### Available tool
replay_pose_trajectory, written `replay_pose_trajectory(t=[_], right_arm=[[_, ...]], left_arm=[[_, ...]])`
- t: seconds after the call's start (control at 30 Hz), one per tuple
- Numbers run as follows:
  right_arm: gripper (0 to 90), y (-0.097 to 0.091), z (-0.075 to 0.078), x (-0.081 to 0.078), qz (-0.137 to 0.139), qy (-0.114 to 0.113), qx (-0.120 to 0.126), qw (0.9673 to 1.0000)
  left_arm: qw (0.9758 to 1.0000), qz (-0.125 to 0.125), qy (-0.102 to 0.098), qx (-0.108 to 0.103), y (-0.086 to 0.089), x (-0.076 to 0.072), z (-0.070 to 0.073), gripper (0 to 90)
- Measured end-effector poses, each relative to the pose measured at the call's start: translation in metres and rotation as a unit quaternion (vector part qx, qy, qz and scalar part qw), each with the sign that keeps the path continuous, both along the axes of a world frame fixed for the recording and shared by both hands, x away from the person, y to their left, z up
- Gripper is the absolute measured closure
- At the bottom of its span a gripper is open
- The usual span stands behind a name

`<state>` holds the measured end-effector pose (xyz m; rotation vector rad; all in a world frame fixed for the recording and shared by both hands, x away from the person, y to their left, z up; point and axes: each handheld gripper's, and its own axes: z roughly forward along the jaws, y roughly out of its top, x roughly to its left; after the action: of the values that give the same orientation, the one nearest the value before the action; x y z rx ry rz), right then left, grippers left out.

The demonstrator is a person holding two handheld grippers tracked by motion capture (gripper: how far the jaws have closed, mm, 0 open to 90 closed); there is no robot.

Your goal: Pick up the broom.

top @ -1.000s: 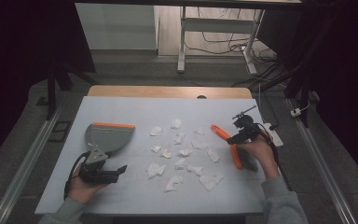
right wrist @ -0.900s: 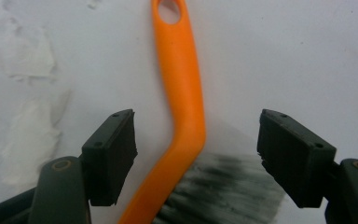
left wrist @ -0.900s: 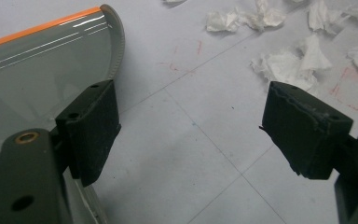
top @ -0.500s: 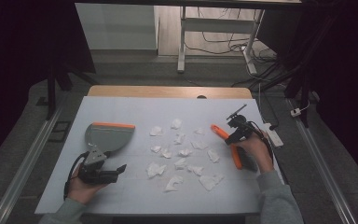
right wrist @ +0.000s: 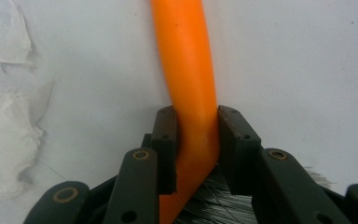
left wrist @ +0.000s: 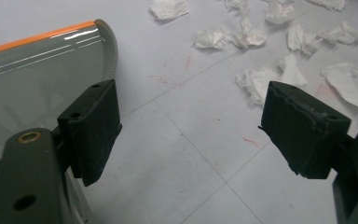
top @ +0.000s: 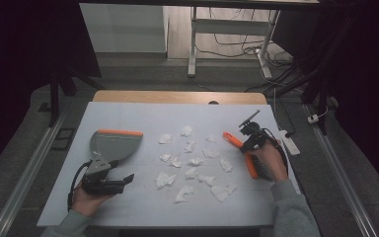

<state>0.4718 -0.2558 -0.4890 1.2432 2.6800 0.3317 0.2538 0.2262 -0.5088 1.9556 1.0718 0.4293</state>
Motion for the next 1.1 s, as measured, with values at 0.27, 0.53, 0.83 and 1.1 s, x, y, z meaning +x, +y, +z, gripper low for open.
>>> replay_pose_trajectory(t=[0.27,0.53,0.83,1.1], right_arm=[[70.2,-0.001,0.001,-0.004,0.026,-0.012,-0.005,0.9996],[70.6,-0.027,0.026,-0.014,0.023,-0.044,0.071,0.9963],[70.6,-0.050,0.046,-0.023,0.028,-0.055,0.174,0.9828],[70.6,-0.055,0.061,-0.030,0.043,-0.064,0.253,0.9645]], left_arm=[[1.0000,0.006,-0.003,0.000,0.003,0.000,-0.001,20.9],[0.9999,0.009,-0.005,-0.002,0.004,0.001,-0.001,21.0],[0.9999,0.009,-0.007,-0.002,0.003,0.001,-0.001,21.1],[0.9999,0.008,-0.006,-0.003,0.001,0.001,-0.001,21.3]])
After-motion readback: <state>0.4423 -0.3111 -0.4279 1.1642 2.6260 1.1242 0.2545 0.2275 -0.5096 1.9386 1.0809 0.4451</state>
